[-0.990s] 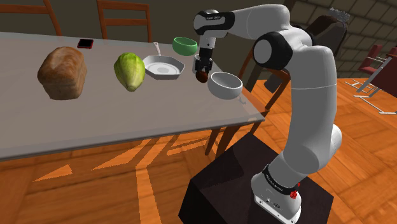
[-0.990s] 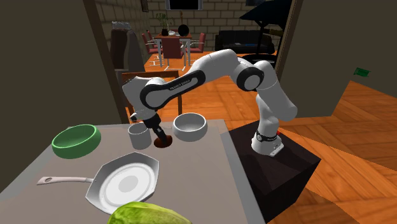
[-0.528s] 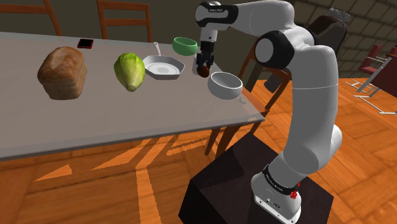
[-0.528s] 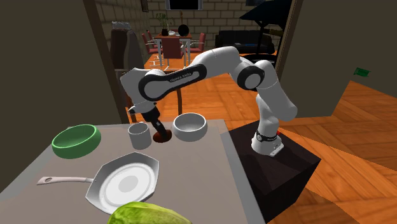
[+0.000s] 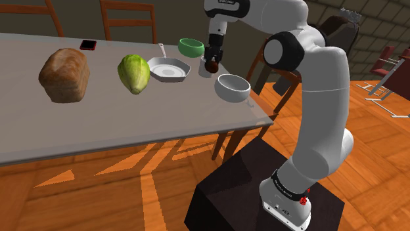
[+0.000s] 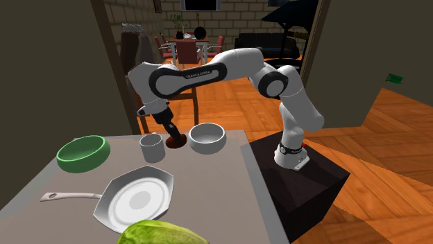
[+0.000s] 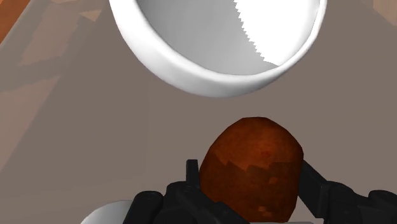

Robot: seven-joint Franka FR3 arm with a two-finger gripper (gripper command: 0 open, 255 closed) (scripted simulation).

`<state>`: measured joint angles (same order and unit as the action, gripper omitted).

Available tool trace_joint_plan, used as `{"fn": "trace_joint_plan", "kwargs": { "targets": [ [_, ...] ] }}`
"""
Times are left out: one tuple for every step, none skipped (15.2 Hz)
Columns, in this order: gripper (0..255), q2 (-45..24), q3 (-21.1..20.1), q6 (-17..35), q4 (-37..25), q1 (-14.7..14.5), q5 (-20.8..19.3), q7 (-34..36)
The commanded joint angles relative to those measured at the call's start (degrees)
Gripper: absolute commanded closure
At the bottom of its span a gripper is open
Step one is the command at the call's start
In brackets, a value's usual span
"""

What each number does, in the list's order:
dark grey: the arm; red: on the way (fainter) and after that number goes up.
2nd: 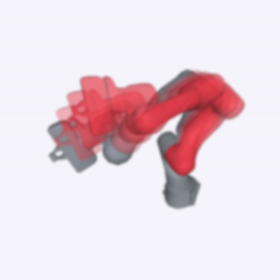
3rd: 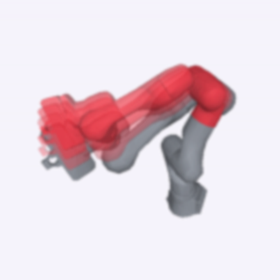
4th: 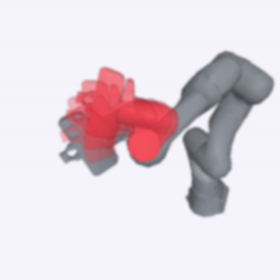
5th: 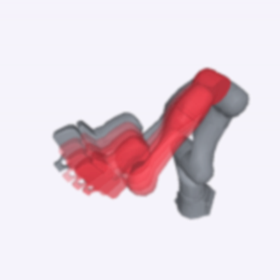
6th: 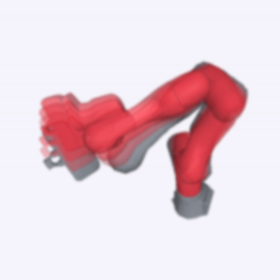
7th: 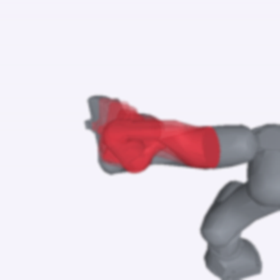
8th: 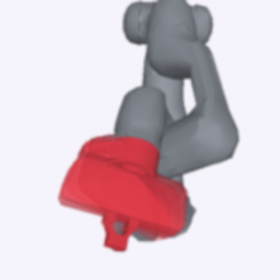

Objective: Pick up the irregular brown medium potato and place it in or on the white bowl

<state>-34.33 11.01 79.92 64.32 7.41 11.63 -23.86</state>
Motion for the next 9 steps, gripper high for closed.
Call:
{"fn": "trace_joint_plan", "kwargs": {
  "targets": [
    [255,-0.5,0.0,-1.8,-2.2,0.2,0.1,0.2],
    [255,-0.6,-0.1,-2.6,-3.3,0.3,0.1,0.4],
    [255,-0.8,-0.1,-3.5,-4.4,0.4,0.1,0.5],
    [255,-1.0,-0.1,-4.4,-5.5,0.5,0.2,0.6],
    [255,-1.3,-0.1,-5.4,-6.7,0.7,0.2,0.7],
    [255,-1.6,-0.2,-6.4,-8.0,0.8,0.3,0.8],
    [255,-2.0,-0.2,-7.4,-9.4,1.0,0.4,1.0],
    [255,-2.3,-0.2,-8.4,-10.8,1.1,0.5,1.1],
    [255,-2.8,-0.3,-9.5,-12.4,1.3,0.5,1.2]
  ]
}}
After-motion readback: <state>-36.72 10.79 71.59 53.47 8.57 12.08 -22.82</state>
